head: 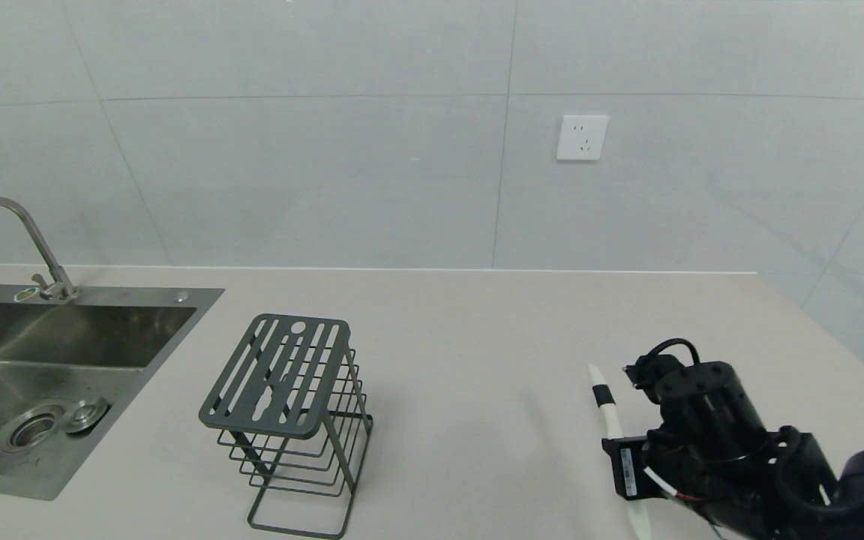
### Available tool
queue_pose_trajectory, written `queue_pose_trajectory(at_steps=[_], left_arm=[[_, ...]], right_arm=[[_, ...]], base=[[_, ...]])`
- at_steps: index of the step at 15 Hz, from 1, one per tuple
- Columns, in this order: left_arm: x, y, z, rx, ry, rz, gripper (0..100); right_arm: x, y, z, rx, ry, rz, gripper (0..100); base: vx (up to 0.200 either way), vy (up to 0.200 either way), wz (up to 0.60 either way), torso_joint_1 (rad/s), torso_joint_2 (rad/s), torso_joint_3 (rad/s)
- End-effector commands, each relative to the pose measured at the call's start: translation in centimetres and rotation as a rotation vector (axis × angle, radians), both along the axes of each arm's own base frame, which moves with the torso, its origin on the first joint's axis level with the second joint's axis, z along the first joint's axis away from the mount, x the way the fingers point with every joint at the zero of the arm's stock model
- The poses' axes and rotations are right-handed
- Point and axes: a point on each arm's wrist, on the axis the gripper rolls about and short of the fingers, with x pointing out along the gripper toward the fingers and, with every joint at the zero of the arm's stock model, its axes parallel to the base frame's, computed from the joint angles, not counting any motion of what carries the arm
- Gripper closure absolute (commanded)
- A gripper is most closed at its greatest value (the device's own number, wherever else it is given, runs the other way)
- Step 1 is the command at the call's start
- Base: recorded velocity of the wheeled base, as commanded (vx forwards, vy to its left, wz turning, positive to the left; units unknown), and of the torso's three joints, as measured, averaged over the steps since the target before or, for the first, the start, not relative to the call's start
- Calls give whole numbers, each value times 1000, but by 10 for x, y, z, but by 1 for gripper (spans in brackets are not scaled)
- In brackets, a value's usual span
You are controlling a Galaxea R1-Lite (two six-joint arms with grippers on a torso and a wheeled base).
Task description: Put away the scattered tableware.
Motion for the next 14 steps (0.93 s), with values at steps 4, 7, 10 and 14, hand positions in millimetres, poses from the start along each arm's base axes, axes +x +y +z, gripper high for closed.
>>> queue_pose_trajectory(at_steps=[4, 7, 10, 14], left_arm=[[0, 0, 0, 4, 1, -3, 0], [0, 0, 0, 4, 1, -3, 0], [0, 0, 0, 4, 1, -3, 0], [0, 0, 0, 6, 1, -5, 0]], right_arm=[[1, -20, 77, 162, -377, 76, 100], [7, -28, 91, 196, -503, 156, 100], [11, -26, 102, 199, -587, 226, 100], [10, -23, 111, 221, -687, 397, 100]], base=[[0, 0, 0, 0, 0, 0], [0, 0, 0, 0, 0, 0], [0, 0, 0, 0, 0, 0], [0, 0, 0, 0, 0, 0]])
